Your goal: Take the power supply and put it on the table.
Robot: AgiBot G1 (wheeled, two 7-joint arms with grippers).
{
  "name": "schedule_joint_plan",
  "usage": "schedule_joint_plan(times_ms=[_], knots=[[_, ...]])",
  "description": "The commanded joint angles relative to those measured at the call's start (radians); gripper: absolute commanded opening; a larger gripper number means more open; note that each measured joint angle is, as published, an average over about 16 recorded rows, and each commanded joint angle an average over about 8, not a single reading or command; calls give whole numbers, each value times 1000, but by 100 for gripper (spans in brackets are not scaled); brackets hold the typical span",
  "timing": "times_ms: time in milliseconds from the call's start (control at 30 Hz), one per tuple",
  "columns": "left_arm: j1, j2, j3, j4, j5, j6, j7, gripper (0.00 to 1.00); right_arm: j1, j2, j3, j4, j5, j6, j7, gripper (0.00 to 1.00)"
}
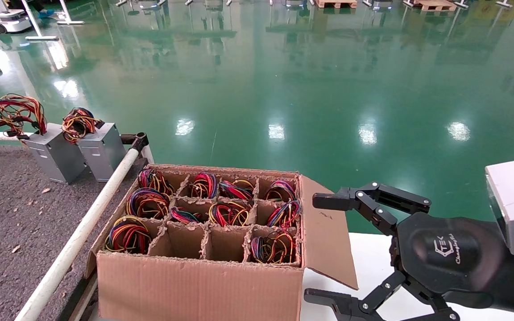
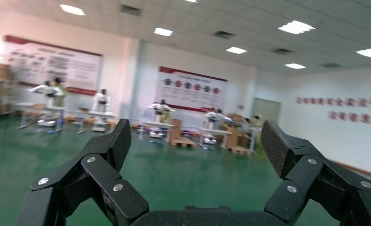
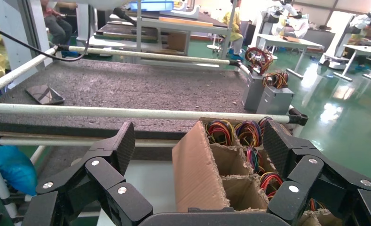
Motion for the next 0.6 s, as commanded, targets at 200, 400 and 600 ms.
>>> schedule_joint_plan(times_ms=[200,400,600], knots=[[118,-59,10,-157,-23,130,-34,100,0,0,0,0,0,0,0,100],[220,-110,18,-291,-42,242,-63,100,0,0,0,0,0,0,0,100],[321,-161,26,-425,-62,353,-93,100,0,0,0,0,0,0,0,100]])
